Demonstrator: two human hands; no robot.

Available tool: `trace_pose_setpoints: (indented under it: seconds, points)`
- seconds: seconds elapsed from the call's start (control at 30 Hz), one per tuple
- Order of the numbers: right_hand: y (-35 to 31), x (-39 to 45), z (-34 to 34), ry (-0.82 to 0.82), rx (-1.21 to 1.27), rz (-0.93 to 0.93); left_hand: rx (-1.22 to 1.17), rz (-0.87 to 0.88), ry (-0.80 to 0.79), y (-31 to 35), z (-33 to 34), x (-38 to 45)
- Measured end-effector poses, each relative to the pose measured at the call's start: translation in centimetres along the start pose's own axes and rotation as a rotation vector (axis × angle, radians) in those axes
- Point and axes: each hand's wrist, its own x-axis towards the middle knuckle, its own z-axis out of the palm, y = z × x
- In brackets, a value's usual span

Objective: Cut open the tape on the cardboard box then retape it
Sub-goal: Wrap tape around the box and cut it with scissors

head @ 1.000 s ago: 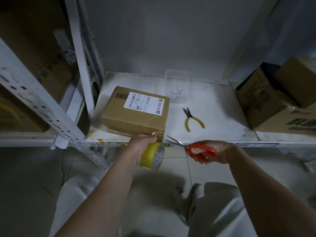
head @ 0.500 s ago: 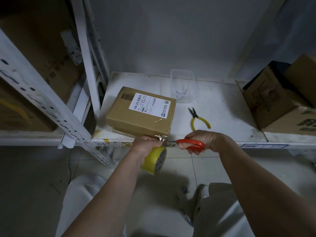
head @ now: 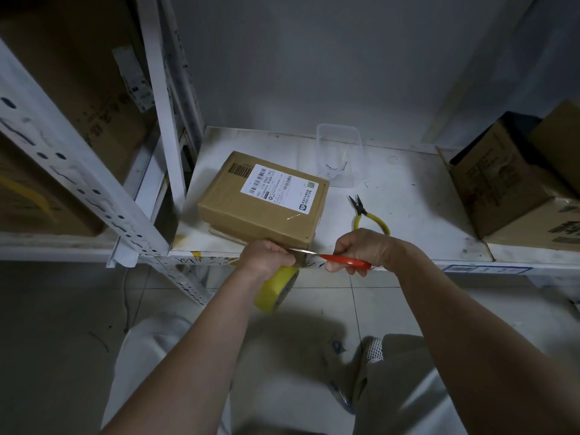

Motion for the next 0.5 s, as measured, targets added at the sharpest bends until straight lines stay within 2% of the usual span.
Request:
trace_pose_setpoints:
  seconds: [0.1, 0.2, 0.23, 0.3, 0.43, 0.5]
  points:
    - [-0.1, -0.2, -0.2, -0.113, -0.291, 0.036, 0.117, 0.031, 0.018, -0.4, -0.6, 0.1]
    - [0.9, -0.1, -0.1, -0.227, -0.593, 0.217, 0.148, 0.05, 0.037, -0.9, -0.9, 0.0]
    - [1.8, 0.2, 0.0, -0.202, -0.639, 0.269, 0.145, 0.055, 0.037, -1.0, -0.9, -0.1]
    - [4.1, 1.0, 0.0, -0.013, -0.625, 0.332, 0.14, 0.066, 0.034, -1.1, -0.8, -0.4]
    - [5.9, 1.5, 1.1, 0.59, -0.224, 0.47, 0.091, 0.079, 0.066, -1.3, -0.3, -0.8]
    - [5.3, 2.5, 2.1, 0.729, -0.078, 0.474, 0.079, 0.091, 0.092, -1.3, -0.2, -1.0]
